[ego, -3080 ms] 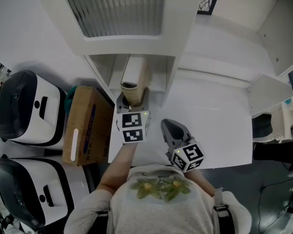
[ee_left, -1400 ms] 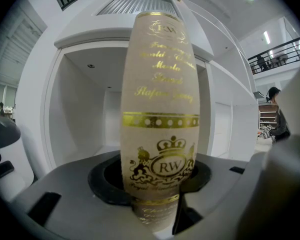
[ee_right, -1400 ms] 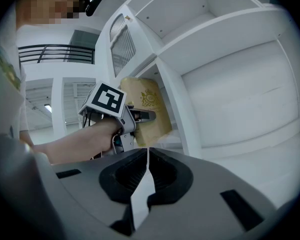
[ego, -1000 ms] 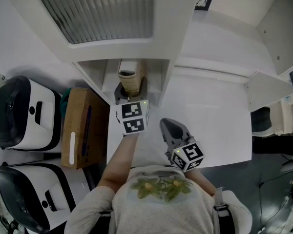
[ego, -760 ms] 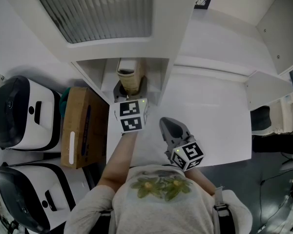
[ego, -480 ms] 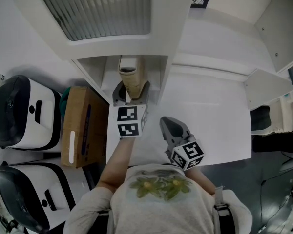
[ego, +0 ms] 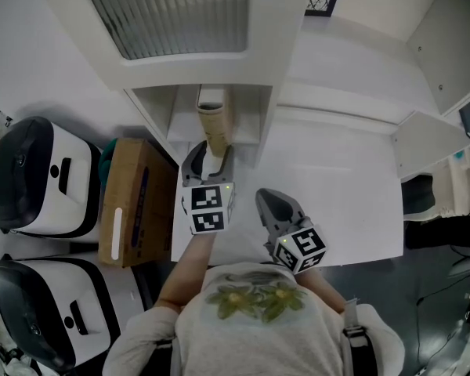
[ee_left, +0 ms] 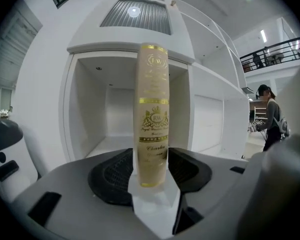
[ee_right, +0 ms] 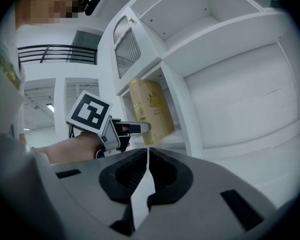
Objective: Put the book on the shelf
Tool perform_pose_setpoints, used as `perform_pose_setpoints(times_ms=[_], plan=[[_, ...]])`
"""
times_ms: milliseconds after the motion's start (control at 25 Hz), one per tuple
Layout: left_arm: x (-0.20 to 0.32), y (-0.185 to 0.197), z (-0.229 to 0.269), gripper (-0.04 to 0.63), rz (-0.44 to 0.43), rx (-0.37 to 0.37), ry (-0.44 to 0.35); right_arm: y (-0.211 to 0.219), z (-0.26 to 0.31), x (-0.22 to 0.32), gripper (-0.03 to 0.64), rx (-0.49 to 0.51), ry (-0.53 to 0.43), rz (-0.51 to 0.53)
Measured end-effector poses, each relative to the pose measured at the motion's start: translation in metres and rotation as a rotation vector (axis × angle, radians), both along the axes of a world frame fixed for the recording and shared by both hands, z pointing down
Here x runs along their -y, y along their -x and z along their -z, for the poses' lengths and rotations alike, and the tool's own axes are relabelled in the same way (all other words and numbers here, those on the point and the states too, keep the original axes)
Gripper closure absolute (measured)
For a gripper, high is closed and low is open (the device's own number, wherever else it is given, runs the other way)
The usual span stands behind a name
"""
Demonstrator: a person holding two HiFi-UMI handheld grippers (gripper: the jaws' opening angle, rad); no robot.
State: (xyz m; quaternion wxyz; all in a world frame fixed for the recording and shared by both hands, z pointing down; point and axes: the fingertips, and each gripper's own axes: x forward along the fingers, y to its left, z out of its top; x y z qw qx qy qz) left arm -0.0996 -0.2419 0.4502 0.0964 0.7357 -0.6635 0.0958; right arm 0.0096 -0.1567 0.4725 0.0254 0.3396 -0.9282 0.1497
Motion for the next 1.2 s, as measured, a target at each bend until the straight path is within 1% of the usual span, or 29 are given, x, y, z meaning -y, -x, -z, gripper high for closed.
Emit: perform_pose_setpoints(times_ms=[80, 120, 680, 1200], plan=[[-0.002, -0.001, -0.001, 0.388, 0.006, 0.0, -0.007, 0.0, 0.0, -0.002, 0.581, -0.002, -0.001, 0.001], [-0.002, -0.001, -0.001, 0.391, 0.006, -0.001, -0.01, -0.001, 0.0, -0.002, 0.581, -0.002, -0.001, 0.001], [0.011, -0.003, -0.003, 0.391, 0.01, -0.013, -0.003, -0.001, -0.001, 0.003, 0.581, 0.001, 0.004, -0.005], [0.032, -0.006, -0.002, 0.391, 0.014, -0.032, -0.003, -0.002, -0.008, 0.011, 0.581, -0.001, 0.028, -0.017]])
